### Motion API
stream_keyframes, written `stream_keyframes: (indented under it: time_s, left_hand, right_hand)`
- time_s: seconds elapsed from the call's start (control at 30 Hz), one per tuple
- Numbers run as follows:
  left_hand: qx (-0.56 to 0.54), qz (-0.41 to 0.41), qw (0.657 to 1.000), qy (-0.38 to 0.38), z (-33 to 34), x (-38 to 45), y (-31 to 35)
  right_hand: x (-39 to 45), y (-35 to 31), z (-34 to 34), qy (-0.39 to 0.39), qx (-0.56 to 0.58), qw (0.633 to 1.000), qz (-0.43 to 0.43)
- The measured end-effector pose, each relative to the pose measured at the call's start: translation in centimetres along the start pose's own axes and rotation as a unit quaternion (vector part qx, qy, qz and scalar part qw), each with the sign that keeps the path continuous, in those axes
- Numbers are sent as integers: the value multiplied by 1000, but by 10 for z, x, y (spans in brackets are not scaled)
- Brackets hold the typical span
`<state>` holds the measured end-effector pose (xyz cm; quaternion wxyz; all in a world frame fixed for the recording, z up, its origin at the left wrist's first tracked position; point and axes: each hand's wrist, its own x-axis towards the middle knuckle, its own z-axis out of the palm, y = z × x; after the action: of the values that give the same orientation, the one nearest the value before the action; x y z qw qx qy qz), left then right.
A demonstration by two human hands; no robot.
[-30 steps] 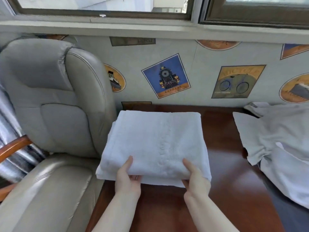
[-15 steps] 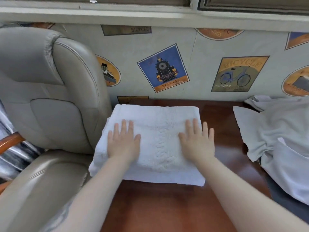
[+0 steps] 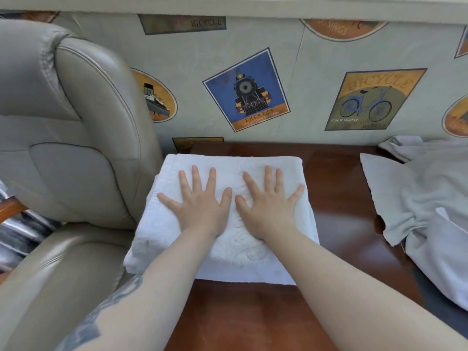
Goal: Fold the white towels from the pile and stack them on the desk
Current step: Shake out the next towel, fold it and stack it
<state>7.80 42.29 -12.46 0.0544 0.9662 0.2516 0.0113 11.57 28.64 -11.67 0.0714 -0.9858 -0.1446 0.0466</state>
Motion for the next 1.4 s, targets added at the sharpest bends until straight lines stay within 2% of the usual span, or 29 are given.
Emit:
stream_keyframes:
  time_s: [0.13, 0.23, 0.33, 0.43, 0.6, 0.67, 0.73, 0.8, 0.87, 1.03, 1.17, 1.3, 1.4]
  left_hand:
    - [9, -3, 1000, -23, -1, 6, 0]
    - [28, -9, 999, -36, -6, 1, 5]
    - [34, -14, 999, -35, -15, -16, 13]
    - [17, 14, 999, -23, -17, -58, 33]
    - [10, 155, 987, -34, -3, -150, 114]
    - [3, 210, 975, -66, -2, -173, 152]
    - [-13, 274, 953, -130, -2, -195, 190]
    - [-60, 296, 936, -183, -3, -212, 224]
    - [-84, 310, 928, -189, -3, -227, 263]
    - [-142, 290, 928, -184, 3, -261, 343]
    - [-171, 245, 936, -185, 18, -281, 381]
    - [-235, 192, 948, -97, 26, -291, 394]
    - [-192, 192, 956, -107, 35, -308, 395]
  right_hand:
    - [6, 5, -4, -38, 29, 999, -23]
    - [-15, 18, -14, -9, 136, 986, -96]
    - [-47, 36, -13, 11, 117, 983, -141]
    - [-79, 56, -10, 8, 76, 992, -97]
    - [-131, 111, -16, -36, 41, 998, -28]
    - [-150, 148, -21, -75, 29, 996, 29]
    - [-171, 191, -30, -91, 35, 991, 87]
    - [-186, 231, -40, -67, 34, 989, 125]
    - [-196, 273, -55, -36, 25, 988, 148]
    - [-196, 377, -84, -6, 31, 985, 171]
    - [-173, 437, -82, -17, 72, 989, 126]
    - [-174, 455, -61, -56, 80, 992, 84]
    - [-224, 457, -32, -107, 43, 993, -11]
